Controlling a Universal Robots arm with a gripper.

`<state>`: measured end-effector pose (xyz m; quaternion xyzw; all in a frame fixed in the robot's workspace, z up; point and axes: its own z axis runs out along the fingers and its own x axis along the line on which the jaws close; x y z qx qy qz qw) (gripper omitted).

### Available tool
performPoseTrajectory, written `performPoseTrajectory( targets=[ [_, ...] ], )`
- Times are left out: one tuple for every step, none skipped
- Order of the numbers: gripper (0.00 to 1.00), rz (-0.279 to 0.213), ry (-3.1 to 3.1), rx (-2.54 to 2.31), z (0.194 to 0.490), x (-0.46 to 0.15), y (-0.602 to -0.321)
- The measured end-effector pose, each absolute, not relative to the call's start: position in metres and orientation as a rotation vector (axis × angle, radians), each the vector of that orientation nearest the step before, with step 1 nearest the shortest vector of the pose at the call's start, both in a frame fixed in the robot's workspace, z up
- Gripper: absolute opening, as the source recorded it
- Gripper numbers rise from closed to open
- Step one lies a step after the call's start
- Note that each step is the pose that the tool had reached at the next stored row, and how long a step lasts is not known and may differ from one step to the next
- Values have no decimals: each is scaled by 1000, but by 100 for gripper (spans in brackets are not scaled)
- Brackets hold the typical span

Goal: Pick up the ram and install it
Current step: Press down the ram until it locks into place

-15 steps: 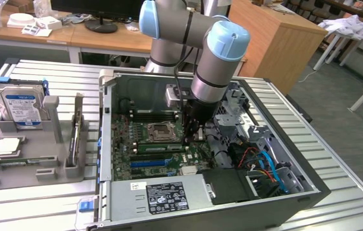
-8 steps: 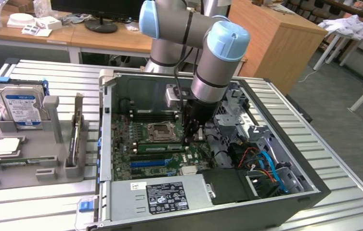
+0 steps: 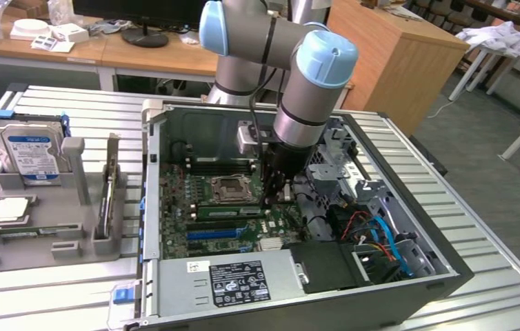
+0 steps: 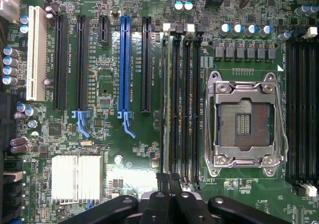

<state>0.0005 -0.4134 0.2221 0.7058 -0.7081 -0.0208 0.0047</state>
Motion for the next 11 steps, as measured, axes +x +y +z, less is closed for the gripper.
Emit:
performPoseTrajectory(
  targets=[
    [11,-65,-2218,2211,222,0,-413],
    [11,-65,-2218,2211,222,0,-413],
    [11,-66,-2218,2211,222,0,-413],
    [11,-66,-2219,2211,223,0,-413],
    [11,-66,-2219,2211,224,0,-413],
    [11,-65,-2218,2211,225,0,-413],
    [11,-65,-2218,2211,226,0,-413],
    [11,-65,-2218,2211,228,0,-413],
    [11,-65,-2218,2211,229,0,-413],
    [11,-65,-2218,2211,231,0,-413],
    [11,-65,-2218,2211,233,0,-413]
  ],
)
